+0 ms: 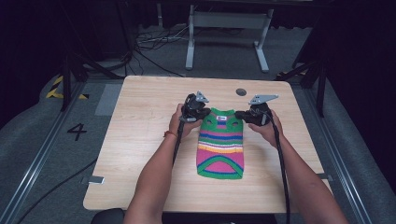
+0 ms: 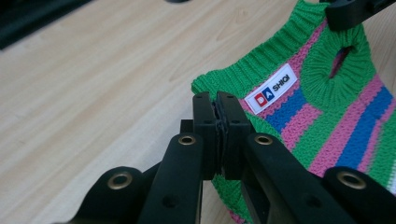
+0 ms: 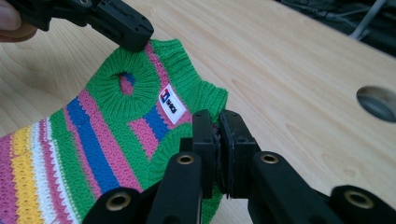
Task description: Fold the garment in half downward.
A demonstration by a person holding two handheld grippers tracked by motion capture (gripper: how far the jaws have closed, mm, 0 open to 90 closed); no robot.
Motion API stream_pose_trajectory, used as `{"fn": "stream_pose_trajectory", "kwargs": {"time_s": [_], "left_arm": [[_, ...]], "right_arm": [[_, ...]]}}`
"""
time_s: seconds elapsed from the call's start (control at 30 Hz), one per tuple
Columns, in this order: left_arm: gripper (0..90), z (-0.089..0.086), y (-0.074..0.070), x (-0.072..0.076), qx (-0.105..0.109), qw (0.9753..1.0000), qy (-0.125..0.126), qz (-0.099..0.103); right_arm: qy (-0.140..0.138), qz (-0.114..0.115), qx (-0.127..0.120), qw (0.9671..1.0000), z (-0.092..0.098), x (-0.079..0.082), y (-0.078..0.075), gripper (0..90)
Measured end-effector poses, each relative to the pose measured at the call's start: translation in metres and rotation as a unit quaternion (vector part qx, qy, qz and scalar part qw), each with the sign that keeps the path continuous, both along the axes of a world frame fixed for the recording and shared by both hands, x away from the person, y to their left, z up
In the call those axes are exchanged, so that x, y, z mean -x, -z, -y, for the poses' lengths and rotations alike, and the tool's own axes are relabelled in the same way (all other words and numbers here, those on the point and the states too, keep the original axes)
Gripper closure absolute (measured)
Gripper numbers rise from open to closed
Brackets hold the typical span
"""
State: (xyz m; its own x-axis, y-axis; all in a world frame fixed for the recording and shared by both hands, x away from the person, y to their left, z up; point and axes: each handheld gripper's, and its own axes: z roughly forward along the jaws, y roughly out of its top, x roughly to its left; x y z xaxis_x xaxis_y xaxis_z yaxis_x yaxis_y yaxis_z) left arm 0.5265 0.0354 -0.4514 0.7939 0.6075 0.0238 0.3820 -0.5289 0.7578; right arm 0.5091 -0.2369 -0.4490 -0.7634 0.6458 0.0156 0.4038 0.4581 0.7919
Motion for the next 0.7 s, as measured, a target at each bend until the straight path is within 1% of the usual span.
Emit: {"fn": "stream_pose_trajectory", "kwargs": {"time_s": [0.07,0.17,0.2,0.23,0.27,0.33,0.37,0.47,0.5,0.53,0.57,0.63,0.7], "left_arm": [[87.7,-0.001,-0.004,-0.001,-0.002,1.0,-0.008,0.004],[87.7,-0.002,-0.007,-0.004,0.001,0.9998,-0.016,0.009],[87.7,-0.002,-0.008,-0.004,0.006,0.9998,-0.017,0.009],[87.6,-0.002,-0.01,-0.004,0.003,0.9998,-0.014,0.015],[87.6,-0.002,-0.012,-0.002,0.001,0.9998,-0.011,0.019],[87.6,-0.004,-0.015,0.0,0.0,0.9997,-0.003,0.023],[87.5,-0.005,-0.017,0.003,0.007,0.9996,0.001,0.026],[87.5,-0.009,-0.02,0.009,0.018,0.9993,0.013,0.031],[87.5,-0.011,-0.021,0.012,0.018,0.999,0.02,0.035],[87.5,-0.012,-0.022,0.015,0.021,0.9988,0.026,0.036],[87.5,-0.012,-0.023,0.019,0.019,0.9983,0.034,0.043],[87.4,-0.012,-0.026,0.028,0.012,0.9974,0.049,0.052],[87.4,-0.014,-0.028,0.038,0.009,0.9961,0.066,0.057]], "right_arm": [[-0.002,0.009,0.0,1.0,-0.001,0.0,-0.003,85.9],[0.006,0.021,0.005,0.9998,-0.005,-0.003,-0.007,85.9],[0.006,0.021,0.005,0.9998,-0.005,-0.003,-0.007,85.9],[0.005,0.027,0.007,0.9996,-0.006,-0.004,-0.008,85.9],[0.005,0.026,0.003,0.9996,-0.006,-0.004,-0.01,85.9],[0.001,0.033,0.006,0.9994,-0.006,-0.003,-0.012,85.9],[-0.002,0.034,0.004,0.9994,-0.006,-0.003,-0.013,85.9],[-0.012,0.041,-0.011,0.999,-0.004,0.003,-0.017,85.9],[-0.016,0.041,-0.014,0.9989,-0.004,0.005,-0.018,85.8],[-0.026,0.042,-0.018,0.9986,-0.003,0.008,-0.02,85.8],[-0.031,0.046,-0.017,0.9983,-0.003,0.012,-0.021,85.8],[-0.047,0.045,-0.022,0.9976,-0.003,0.019,-0.022,85.8],[-0.057,0.049,-0.019,0.997,-0.003,0.026,-0.023,85.7]]}}
